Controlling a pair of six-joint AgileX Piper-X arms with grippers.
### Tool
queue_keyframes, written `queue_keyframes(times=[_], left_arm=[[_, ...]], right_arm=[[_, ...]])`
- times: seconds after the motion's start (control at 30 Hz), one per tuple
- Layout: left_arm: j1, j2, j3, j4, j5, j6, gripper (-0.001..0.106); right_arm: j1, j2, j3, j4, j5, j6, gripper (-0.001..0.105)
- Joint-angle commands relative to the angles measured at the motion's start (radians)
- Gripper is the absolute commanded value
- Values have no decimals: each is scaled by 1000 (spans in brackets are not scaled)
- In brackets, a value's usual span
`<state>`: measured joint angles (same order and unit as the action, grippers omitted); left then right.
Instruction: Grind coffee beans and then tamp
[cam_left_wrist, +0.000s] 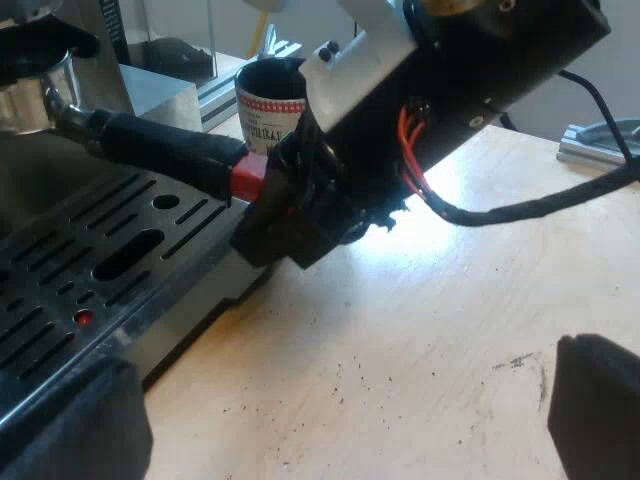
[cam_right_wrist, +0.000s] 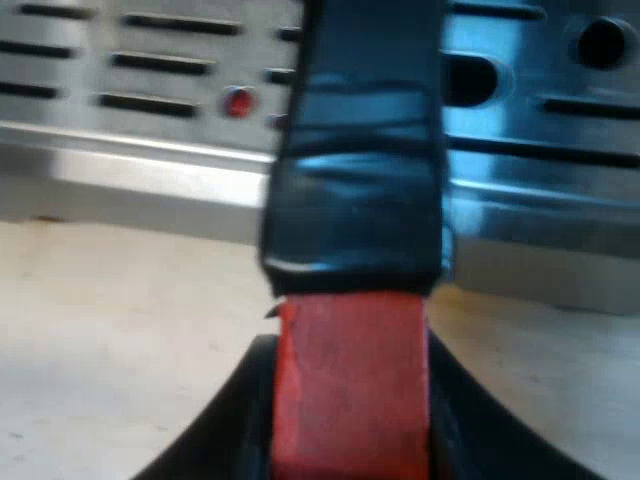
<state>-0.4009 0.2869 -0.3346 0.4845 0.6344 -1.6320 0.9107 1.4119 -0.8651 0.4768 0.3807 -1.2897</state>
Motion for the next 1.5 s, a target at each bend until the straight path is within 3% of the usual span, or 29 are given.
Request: queue_keyframes(times=[0.03,0.23,0.6,0.87,1.13,1.17,1.2,1.27,1.5], left_arm=[[-3,0,0,-17,13,0,82],[-3,0,0,-17,13,0,82],[-3,0,0,-17,13,0,82],[-3,0,0,-19,-12,0,82],[-85,0,-38,57,-105,-12,86],[-104,0,-49,77,-125,3,87],[-118,0,-60,88,-149,14,87],[-134,0,-68,89,-180,17,87],[-140,61,-70,161,-199,16,87]], right_arm=[[16,-23,-5,30,-37,-16,0],[94,-81,-5,116,73,14,0],[263,-183,57,201,239,223,0],[424,-286,107,292,298,236,0],[501,-357,175,283,293,132,0],[500,-362,184,269,273,108,0],[500,-366,217,212,194,-8,0],[500,-366,240,178,164,-47,0],[468,-366,378,26,121,-56,0]])
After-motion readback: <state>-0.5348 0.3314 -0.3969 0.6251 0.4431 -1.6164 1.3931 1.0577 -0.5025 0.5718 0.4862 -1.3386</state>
